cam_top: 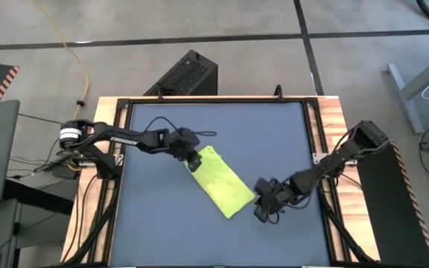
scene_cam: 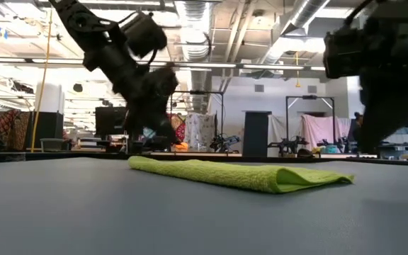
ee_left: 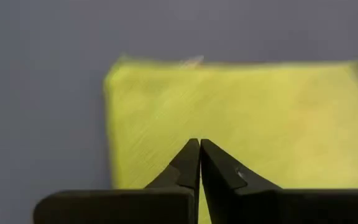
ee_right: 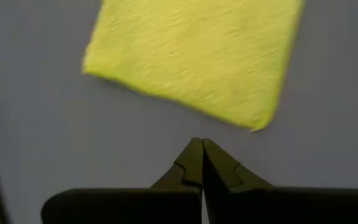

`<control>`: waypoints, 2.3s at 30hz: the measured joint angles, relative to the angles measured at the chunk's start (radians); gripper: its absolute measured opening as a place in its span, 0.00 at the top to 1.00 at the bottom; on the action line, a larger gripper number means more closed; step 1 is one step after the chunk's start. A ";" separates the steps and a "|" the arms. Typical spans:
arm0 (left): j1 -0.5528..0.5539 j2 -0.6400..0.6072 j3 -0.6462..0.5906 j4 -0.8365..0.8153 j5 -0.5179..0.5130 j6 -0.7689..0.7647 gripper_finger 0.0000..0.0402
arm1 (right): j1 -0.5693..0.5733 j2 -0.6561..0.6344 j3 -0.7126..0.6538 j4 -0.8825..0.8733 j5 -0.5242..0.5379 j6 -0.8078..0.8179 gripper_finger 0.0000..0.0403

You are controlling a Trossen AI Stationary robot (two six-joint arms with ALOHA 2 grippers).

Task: Roll towel
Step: Roll the green towel

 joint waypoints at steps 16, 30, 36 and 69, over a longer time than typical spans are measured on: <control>0.006 0.267 0.168 0.044 -0.054 0.039 1.00 | 0.024 -0.001 0.019 -0.012 0.037 0.072 0.95; 0.011 0.621 0.756 -0.309 -0.011 0.333 1.00 | 0.105 -0.096 0.019 -0.134 0.094 0.140 0.95; -0.002 0.682 1.020 -0.403 0.065 0.359 1.00 | 0.124 -0.214 0.019 -0.285 0.218 0.105 0.95; -0.294 0.194 0.115 0.184 -0.169 0.035 1.00 | -0.017 0.034 0.019 0.084 -0.032 -0.454 0.95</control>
